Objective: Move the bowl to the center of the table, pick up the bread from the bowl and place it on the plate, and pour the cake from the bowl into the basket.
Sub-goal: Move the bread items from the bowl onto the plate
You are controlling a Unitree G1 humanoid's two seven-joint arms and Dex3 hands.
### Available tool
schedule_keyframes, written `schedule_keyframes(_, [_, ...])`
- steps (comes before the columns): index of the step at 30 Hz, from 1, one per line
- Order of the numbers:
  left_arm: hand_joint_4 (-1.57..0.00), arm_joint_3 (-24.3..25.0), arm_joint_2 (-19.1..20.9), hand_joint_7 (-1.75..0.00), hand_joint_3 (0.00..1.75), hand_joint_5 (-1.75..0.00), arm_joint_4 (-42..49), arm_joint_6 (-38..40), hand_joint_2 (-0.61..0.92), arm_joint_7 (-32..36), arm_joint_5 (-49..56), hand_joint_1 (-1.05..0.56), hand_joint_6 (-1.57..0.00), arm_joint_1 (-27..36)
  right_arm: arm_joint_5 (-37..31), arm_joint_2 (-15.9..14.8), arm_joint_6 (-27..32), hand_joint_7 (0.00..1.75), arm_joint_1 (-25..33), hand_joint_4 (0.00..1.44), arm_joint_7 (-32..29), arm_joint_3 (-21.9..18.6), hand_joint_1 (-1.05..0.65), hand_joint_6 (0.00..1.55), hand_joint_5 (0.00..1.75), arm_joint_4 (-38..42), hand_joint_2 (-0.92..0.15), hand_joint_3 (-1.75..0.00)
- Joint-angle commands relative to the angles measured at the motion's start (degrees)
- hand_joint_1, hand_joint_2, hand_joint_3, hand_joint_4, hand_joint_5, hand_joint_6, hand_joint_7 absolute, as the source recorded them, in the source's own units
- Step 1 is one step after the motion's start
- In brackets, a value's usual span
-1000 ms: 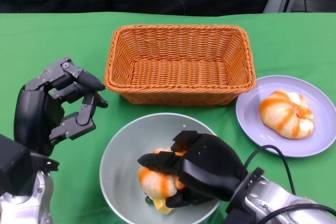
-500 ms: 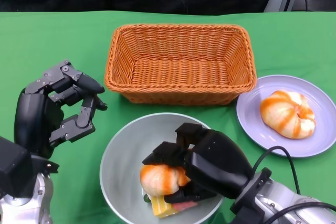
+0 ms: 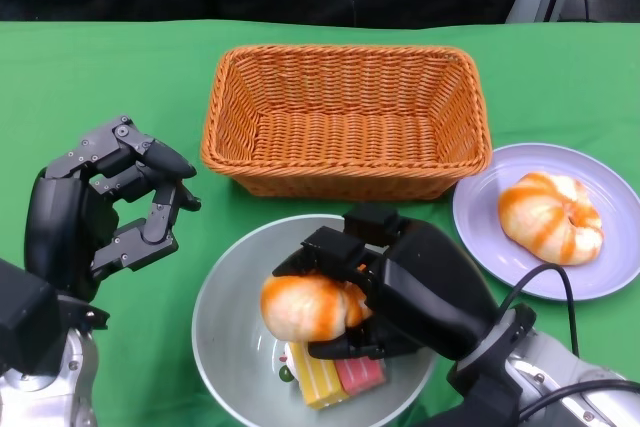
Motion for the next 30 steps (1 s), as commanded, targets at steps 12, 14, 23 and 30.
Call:
schedule_keyframes(12, [-0.77,0.44,1.02,-1.27,1.05,-1.51,-0.15,0.03,0.59,0.44,-0.33,-0.05,-0.80,-0.41,3.25,-1.65,-0.80,1.06,1.85,0.83,0.69,-6.77,-0.14,0.80,1.46,-4.72,-0.91,-0.33])
schedule_keyframes(14, [-0.77,0.58,1.23,-1.27,1.05,-1.51,-0.15,0.36,0.60,0.04,-0.82,-0.03,-0.80,-0.52,3.74,-2.48,-0.70,0.95,1.88,0.86,0.40,-8.83,-0.11,0.85,1.36,-4.77,-0.84,-0.34])
schedule_keyframes(23, [-0.76,0.97,1.91,-1.27,1.05,-1.50,0.19,0.34,0.59,-0.53,-1.57,-0.03,-0.80,-0.44,5.48,-5.56,0.75,0.82,3.42,0.89,0.70,-16.11,-0.11,0.91,1.27,-6.78,-0.78,-0.42])
schedule_keyframes(30, [-0.77,0.93,2.16,-1.26,1.05,-1.51,-0.02,1.09,0.60,0.06,-1.35,-0.03,-0.82,-0.20,6.48,-6.38,3.38,0.82,4.55,0.81,0.13,-21.51,-0.11,0.92,1.45,-7.09,-0.71,-0.64])
